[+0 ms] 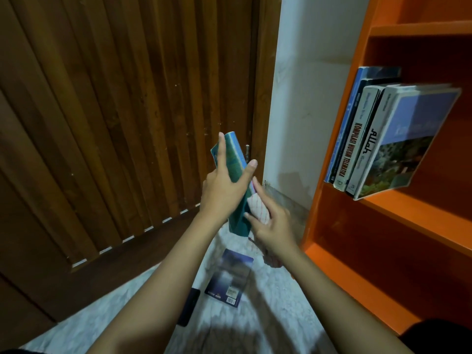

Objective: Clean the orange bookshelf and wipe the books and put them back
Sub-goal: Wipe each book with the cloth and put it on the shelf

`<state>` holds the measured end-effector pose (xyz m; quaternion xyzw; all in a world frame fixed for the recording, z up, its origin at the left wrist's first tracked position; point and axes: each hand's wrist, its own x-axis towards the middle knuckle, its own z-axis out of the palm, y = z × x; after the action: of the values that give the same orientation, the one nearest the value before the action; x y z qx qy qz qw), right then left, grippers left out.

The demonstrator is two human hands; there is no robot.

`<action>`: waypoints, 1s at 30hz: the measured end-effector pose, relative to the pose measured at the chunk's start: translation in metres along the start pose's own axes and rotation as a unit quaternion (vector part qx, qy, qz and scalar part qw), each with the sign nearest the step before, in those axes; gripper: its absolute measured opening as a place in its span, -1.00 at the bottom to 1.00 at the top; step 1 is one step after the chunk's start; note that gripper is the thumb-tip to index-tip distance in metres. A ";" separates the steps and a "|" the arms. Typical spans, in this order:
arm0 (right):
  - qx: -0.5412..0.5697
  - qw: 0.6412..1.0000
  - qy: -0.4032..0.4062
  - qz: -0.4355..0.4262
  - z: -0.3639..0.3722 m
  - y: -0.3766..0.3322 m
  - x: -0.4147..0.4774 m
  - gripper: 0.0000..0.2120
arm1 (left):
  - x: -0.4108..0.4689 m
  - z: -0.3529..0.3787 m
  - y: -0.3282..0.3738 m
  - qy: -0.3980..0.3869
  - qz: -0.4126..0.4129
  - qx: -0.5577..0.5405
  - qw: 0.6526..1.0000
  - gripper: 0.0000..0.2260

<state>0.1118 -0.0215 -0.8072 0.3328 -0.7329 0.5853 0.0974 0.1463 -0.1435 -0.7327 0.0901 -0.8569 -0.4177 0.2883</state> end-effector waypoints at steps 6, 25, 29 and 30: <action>-0.208 0.971 0.018 -0.117 0.012 -0.006 -0.008 -0.36 | 0.000 -0.001 0.000 0.080 -0.012 -0.026 0.996 -0.35; -0.159 0.973 0.101 -0.136 0.004 -0.088 0.093 -0.85 | 0.000 -0.002 0.011 0.112 0.042 -0.305 0.945 -0.57; -0.147 0.966 0.174 -0.121 -0.011 -0.069 0.105 -0.90 | 0.001 -0.011 0.014 0.102 0.031 -0.377 0.920 -0.58; -0.132 0.969 0.199 -0.062 -0.019 -0.059 0.107 -0.90 | 0.000 -0.012 0.015 0.100 0.029 -0.392 0.914 -0.59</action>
<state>0.0616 -0.0491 -0.6973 0.2382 -0.7475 0.5309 0.3203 0.1545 -0.1421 -0.7149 -0.0136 -0.5934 -0.7001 0.3968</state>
